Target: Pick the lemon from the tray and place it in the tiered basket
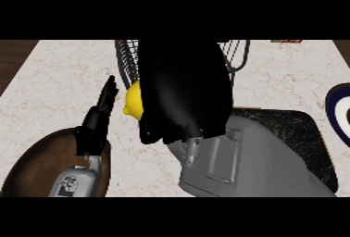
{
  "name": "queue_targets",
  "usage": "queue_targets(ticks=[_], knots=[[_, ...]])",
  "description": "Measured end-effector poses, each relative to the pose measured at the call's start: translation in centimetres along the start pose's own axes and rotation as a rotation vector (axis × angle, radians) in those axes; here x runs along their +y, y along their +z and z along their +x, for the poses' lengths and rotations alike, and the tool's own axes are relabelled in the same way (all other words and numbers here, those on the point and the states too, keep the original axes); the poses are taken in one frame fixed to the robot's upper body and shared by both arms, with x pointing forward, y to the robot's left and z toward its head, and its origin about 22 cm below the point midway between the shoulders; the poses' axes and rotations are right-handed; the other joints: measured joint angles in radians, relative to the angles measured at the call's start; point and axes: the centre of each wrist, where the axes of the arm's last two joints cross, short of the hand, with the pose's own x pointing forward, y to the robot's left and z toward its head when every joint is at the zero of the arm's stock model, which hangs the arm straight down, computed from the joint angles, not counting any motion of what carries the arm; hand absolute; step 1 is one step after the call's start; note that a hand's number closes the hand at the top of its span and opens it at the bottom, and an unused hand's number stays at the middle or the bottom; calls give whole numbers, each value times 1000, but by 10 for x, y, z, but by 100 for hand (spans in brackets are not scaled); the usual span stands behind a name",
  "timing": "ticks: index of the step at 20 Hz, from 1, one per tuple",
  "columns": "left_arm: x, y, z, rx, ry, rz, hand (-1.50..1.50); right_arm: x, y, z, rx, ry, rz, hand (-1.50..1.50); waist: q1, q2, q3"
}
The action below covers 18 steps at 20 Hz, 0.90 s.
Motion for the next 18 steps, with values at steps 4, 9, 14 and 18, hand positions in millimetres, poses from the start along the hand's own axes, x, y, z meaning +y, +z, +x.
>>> queue_targets(ticks=[4, 9, 14, 18], knots=[[-1, 0, -1, -3, -1, 7, 0, -21, -23, 14, 11, -42, 11, 150, -2, 3, 0], [2, 3, -2, -2, -5, 14, 0, -23, -51, 29, 56, -21, 8, 150, -5, 8, 1], [4, 8, -3, -1, -2, 19, 0, -24, -80, 33, 112, 19, -2, 150, -11, 10, 1], [6, 5, -2, -6, -5, 21, 0, -15, -106, 25, 151, 51, -11, 150, -14, 12, 1]])
